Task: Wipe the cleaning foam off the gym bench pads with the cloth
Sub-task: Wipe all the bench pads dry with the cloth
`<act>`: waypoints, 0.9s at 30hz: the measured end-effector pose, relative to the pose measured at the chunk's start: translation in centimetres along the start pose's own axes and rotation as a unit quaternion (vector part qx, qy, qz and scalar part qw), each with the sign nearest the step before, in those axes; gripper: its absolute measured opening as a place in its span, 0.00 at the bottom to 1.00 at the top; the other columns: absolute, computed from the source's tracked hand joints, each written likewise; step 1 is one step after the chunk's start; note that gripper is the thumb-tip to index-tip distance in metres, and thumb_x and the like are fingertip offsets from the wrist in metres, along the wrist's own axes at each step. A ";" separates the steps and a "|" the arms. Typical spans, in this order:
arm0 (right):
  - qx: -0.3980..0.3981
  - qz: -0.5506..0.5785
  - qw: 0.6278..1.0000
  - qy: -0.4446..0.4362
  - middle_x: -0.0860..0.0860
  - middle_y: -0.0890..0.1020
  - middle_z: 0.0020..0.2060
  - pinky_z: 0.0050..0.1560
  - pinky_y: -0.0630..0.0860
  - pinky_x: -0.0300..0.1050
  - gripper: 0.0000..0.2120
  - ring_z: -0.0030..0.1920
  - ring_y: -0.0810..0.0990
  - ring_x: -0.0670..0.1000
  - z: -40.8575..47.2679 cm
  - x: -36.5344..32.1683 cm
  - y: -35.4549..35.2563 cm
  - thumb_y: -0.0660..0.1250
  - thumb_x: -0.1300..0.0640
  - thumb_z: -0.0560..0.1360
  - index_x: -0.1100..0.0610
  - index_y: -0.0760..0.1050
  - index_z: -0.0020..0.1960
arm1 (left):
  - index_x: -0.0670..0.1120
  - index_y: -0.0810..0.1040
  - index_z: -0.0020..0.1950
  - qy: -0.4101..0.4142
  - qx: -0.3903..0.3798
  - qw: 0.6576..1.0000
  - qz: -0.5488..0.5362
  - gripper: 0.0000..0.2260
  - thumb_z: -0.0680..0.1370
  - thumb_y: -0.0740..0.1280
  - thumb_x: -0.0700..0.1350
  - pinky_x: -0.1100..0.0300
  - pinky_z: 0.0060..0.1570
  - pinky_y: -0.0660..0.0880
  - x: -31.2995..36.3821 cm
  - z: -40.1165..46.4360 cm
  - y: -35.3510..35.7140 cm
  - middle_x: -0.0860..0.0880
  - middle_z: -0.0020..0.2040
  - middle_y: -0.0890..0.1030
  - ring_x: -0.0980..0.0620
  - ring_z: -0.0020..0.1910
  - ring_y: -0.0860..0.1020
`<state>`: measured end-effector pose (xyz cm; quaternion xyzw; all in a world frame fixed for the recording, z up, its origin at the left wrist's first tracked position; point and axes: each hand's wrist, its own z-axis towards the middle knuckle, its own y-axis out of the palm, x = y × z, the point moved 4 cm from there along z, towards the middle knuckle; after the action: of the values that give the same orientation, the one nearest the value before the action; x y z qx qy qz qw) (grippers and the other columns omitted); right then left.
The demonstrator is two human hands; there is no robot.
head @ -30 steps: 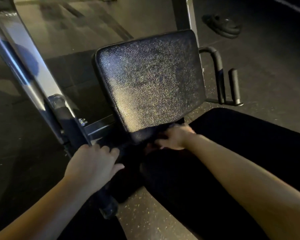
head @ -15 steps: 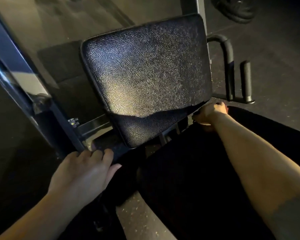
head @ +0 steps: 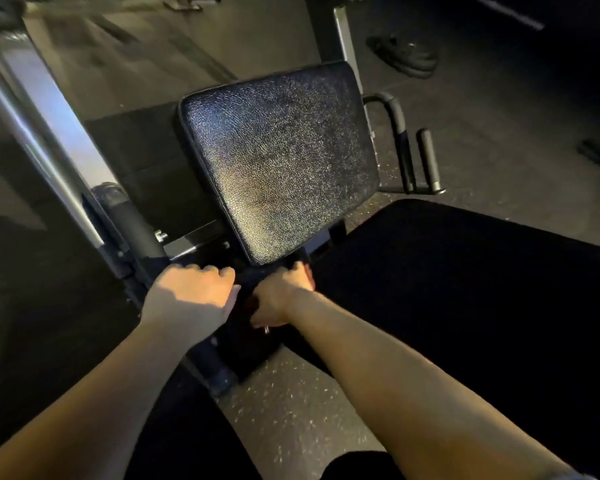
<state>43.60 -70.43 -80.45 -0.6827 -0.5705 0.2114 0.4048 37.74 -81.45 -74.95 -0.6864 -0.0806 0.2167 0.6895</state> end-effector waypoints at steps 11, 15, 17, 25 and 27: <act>0.068 -0.031 0.995 -0.066 0.47 0.54 0.74 0.66 0.58 0.62 0.25 0.72 0.54 0.56 -16.0 2.2 2.5 0.66 0.54 0.74 0.42 0.65 0.69 | 0.54 0.70 0.65 0.077 -0.077 0.994 -0.015 0.17 0.81 0.54 0.59 0.55 0.43 0.64 1.8 -0.1 -0.7 0.53 0.57 0.79 0.49 0.57 0.78; 0.123 -0.022 0.992 -0.027 0.47 0.67 0.69 0.56 0.71 0.60 0.28 0.66 0.68 0.55 -22.6 4.4 4.1 0.76 0.53 0.63 0.39 0.73 0.60 | 0.55 0.69 0.66 0.132 0.007 0.989 -0.067 0.18 0.81 0.52 0.60 0.57 0.42 0.68 4.1 0.5 -3.5 0.54 0.55 0.80 0.50 0.52 0.80; 0.120 -0.027 0.992 -0.009 0.48 0.70 0.67 0.53 0.73 0.62 0.28 0.64 0.71 0.56 -22.8 4.6 4.0 0.77 0.53 0.62 0.40 0.74 0.59 | 0.55 0.70 0.65 0.142 0.062 0.985 -0.075 0.17 0.81 0.51 0.59 0.58 0.40 0.67 4.8 0.2 -4.6 0.55 0.52 0.80 0.51 0.49 0.81; 0.126 -0.026 0.991 -0.039 0.53 0.59 0.74 0.67 0.60 0.63 0.26 0.72 0.59 0.60 -14.8 1.2 1.7 0.66 0.53 0.75 0.44 0.65 0.71 | 0.56 0.74 0.61 0.179 0.046 0.977 -0.109 0.14 0.81 0.54 0.57 0.56 0.41 0.67 4.9 -2.1 -5.5 0.55 0.51 0.80 0.53 0.50 0.80; 0.139 -0.025 0.989 -0.043 0.52 0.60 0.74 0.66 0.63 0.62 0.27 0.71 0.59 0.58 -16.5 2.2 1.9 0.66 0.55 0.75 0.44 0.64 0.72 | 0.57 0.71 0.64 0.206 0.050 0.967 -0.141 0.15 0.82 0.51 0.56 0.57 0.49 0.70 7.1 -2.7 -7.5 0.56 0.55 0.79 0.55 0.54 0.78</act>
<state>57.65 -73.50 -71.95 -0.5952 -0.5695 0.3076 0.4763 46.61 -80.70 -69.08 -0.6627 -0.0225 -0.0251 0.7481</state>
